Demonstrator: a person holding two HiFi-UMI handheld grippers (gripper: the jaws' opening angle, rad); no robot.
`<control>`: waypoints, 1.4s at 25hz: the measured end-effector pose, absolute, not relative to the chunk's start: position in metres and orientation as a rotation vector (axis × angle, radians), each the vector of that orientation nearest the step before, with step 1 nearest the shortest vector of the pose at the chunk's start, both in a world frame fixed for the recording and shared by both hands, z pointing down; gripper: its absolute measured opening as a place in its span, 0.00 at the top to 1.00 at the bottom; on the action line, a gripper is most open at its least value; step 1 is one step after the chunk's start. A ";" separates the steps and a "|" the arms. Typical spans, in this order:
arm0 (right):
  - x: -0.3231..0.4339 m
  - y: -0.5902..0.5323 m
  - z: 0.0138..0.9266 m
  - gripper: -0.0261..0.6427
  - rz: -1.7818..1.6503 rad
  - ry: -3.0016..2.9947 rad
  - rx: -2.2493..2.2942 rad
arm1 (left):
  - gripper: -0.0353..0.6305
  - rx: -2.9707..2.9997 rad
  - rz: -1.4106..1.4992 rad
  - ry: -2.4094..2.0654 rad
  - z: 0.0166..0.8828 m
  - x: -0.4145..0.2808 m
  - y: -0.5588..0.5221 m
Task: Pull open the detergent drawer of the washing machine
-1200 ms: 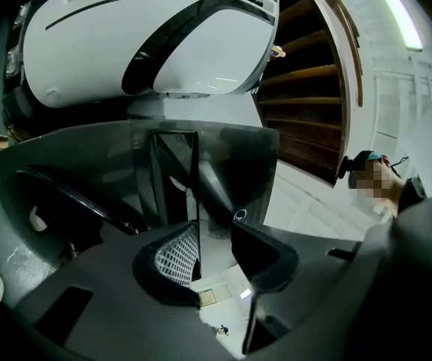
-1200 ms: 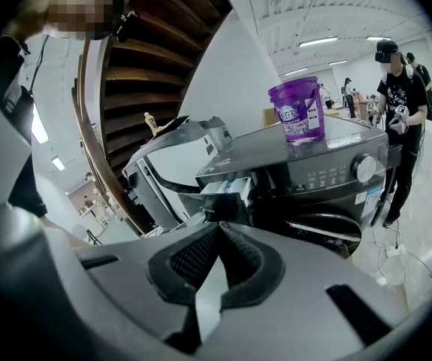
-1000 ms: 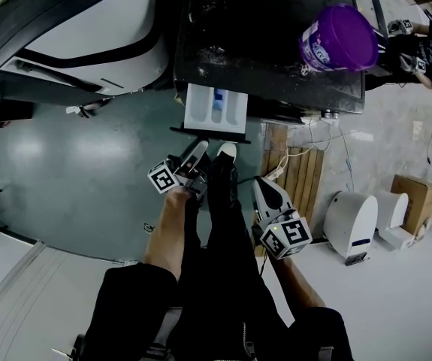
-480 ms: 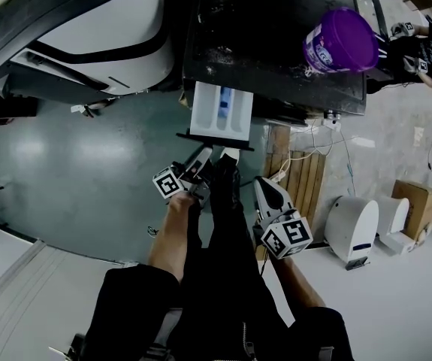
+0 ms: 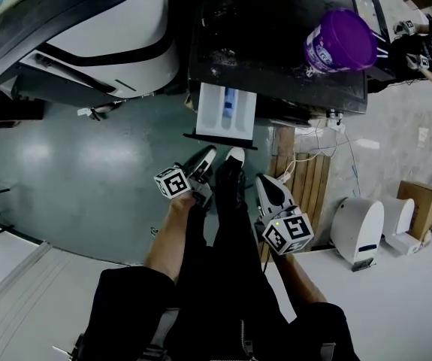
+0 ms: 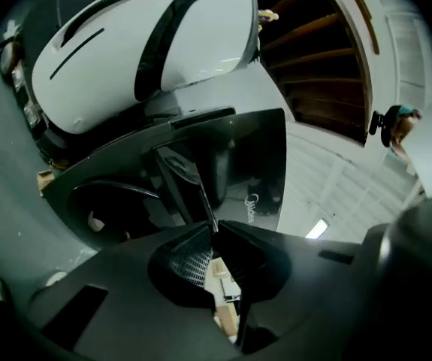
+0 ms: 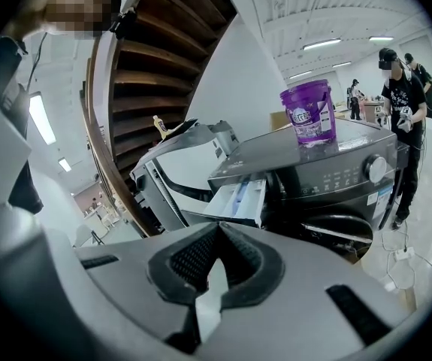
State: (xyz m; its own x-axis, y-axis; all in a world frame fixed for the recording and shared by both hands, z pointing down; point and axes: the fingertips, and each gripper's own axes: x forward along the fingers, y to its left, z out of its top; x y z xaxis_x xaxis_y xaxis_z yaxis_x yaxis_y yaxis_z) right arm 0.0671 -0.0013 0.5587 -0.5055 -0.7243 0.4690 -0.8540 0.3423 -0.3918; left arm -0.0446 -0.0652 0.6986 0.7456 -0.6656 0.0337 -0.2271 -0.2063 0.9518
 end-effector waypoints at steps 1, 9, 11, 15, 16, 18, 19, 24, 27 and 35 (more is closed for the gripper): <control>0.066 -0.003 0.558 0.95 0.894 -2.398 1.432 | 0.90 1.805 -0.414 -0.705 0.697 -0.043 -0.063; 0.052 -0.014 0.539 0.95 0.850 -2.453 1.441 | 0.92 2.039 -0.104 -0.796 0.660 -0.061 -0.047; 0.050 -0.016 0.534 0.95 0.835 -2.466 1.450 | 0.92 2.111 -0.030 -0.801 0.648 -0.064 -0.043; 0.047 -0.022 0.521 0.95 0.791 -2.497 1.465 | 0.92 2.248 0.086 -0.790 0.619 -0.068 -0.036; 0.047 -0.023 0.516 0.95 0.776 -2.504 1.468 | 0.92 2.282 0.117 -0.785 0.611 -0.068 -0.034; 0.047 -0.027 0.507 0.95 0.744 -2.519 1.477 | 0.92 2.347 0.171 -0.776 0.595 -0.068 -0.031; 0.048 -0.030 0.502 0.95 0.728 -2.527 1.484 | 0.92 2.378 0.191 -0.777 0.586 -0.069 -0.031; 0.046 -0.040 0.476 0.95 0.638 -2.570 1.499 | 0.92 2.522 0.229 -0.866 0.540 -0.078 -0.042; 0.046 -0.044 0.460 0.95 0.579 -2.592 1.512 | 0.92 2.597 0.217 -0.921 0.511 -0.083 -0.050; 0.051 -0.051 0.427 0.95 0.430 -2.619 1.542 | 0.92 2.733 0.243 -1.042 0.458 -0.087 -0.068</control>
State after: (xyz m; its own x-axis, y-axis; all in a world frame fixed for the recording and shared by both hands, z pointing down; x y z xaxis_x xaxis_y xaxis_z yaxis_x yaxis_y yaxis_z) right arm 0.0507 -0.0512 0.4269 -0.4935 -0.8460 0.2019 -0.8661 0.4569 -0.2027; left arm -0.0870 -0.0677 0.4585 0.7372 -0.6370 0.2251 -0.6709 -0.7295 0.1330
